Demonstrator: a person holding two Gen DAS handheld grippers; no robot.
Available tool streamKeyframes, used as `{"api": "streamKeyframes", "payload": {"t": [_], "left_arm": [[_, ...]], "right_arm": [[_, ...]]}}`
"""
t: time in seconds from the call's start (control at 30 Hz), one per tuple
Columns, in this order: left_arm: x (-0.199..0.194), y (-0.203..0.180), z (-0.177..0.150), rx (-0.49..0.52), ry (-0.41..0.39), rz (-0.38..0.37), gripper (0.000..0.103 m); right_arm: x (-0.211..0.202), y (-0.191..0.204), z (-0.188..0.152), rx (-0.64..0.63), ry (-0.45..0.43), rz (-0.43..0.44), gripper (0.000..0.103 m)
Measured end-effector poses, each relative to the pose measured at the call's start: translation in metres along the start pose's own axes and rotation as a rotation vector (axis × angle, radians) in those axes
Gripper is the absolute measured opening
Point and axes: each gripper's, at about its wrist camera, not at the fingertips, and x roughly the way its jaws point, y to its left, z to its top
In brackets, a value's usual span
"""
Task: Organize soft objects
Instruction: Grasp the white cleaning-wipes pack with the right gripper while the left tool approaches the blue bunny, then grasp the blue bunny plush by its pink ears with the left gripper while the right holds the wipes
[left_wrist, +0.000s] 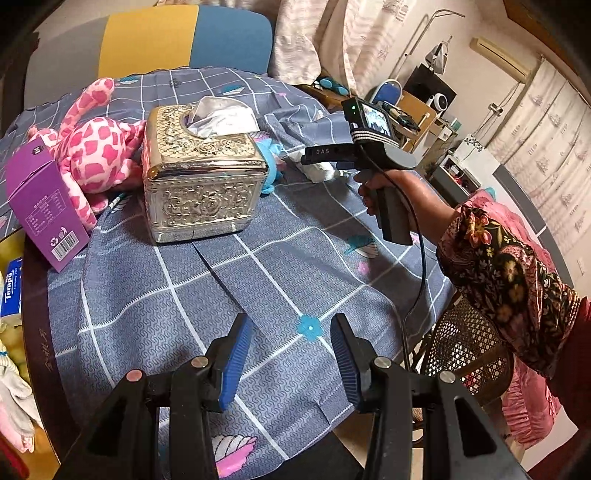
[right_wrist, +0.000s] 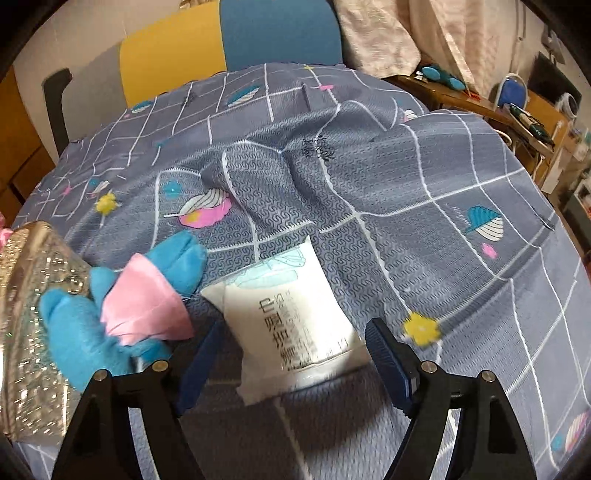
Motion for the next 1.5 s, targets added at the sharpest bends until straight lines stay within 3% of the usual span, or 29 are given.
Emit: {"api": "streamKeyframes", "payload": {"t": [0.1, 0.3, 0.53, 0.73, 0.87, 1.03, 1.27, 1.5], "left_arm": [[0.003, 0.000, 0.004, -0.004, -0.001, -0.001, 0.045], [0.013, -0.012, 0.018, 0.031, 0.007, -0.010, 0.045], [0.022, -0.033, 0.053, 0.101, -0.012, -0.009, 0.045], [0.042, -0.060, 0.104, 0.201, 0.006, 0.077, 0.045], [0.071, -0.077, 0.151, 0.281, 0.036, 0.186, 0.045], [0.121, -0.091, 0.191, 0.408, 0.142, 0.309, 0.045], [0.196, -0.062, 0.220, 0.417, 0.349, 0.478, 0.047], [0.239, -0.041, 0.230, 0.410, 0.468, 0.518, 0.058]], "right_arm": [[0.010, 0.005, 0.002, -0.033, 0.020, 0.004, 0.080], [0.009, 0.012, -0.004, -0.109, 0.015, -0.010, 0.066], [-0.025, -0.014, -0.015, -0.012, 0.005, 0.046, 0.062], [-0.068, -0.040, -0.036, 0.158, -0.019, 0.195, 0.062], [-0.083, -0.051, -0.041, 0.237, -0.065, 0.277, 0.062], [-0.087, -0.065, -0.039, 0.303, -0.119, 0.293, 0.062], [-0.083, -0.087, -0.041, 0.422, -0.125, 0.243, 0.063], [-0.083, -0.085, -0.035, 0.428, -0.135, 0.276, 0.063]]}}
